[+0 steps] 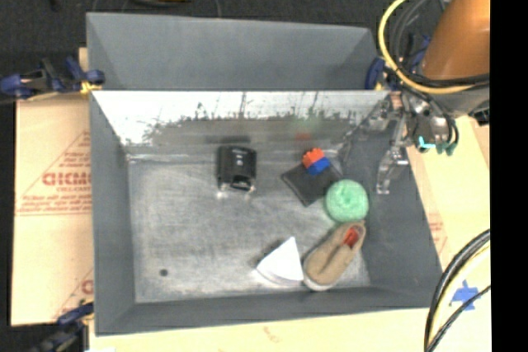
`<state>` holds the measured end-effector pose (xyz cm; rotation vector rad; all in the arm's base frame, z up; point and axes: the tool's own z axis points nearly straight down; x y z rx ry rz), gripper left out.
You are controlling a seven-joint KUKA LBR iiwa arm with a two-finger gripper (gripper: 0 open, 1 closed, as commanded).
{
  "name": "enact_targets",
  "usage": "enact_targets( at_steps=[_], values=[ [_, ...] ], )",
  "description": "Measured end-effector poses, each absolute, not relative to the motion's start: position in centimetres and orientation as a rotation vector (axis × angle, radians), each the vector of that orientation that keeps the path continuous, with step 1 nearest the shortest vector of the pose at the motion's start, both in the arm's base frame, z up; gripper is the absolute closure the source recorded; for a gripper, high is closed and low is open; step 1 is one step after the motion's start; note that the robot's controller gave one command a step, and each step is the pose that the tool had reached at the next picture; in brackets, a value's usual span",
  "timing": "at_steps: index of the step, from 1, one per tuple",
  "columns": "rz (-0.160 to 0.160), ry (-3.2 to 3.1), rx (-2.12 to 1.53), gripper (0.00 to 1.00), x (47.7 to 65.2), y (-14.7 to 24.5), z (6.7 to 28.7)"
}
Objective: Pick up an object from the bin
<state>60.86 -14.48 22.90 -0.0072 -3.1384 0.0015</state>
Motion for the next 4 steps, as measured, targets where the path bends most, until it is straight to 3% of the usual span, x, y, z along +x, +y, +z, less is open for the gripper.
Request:
enact_targets(
  at_steps=[1, 2, 3, 4],
  values=[
    [0.004, -3.147, -0.003, 0.00, 61.0, -14.4, 23.4],
    [0.005, -3.151, 0.082, 0.00, 59.7, -14.8, 18.6],
    [0.006, -3.145, 0.188, 0.00, 59.8, -13.9, 11.8],
    [0.007, -3.160, -0.015, 1.00, 61.5, -15.5, 7.8]
  ],
)
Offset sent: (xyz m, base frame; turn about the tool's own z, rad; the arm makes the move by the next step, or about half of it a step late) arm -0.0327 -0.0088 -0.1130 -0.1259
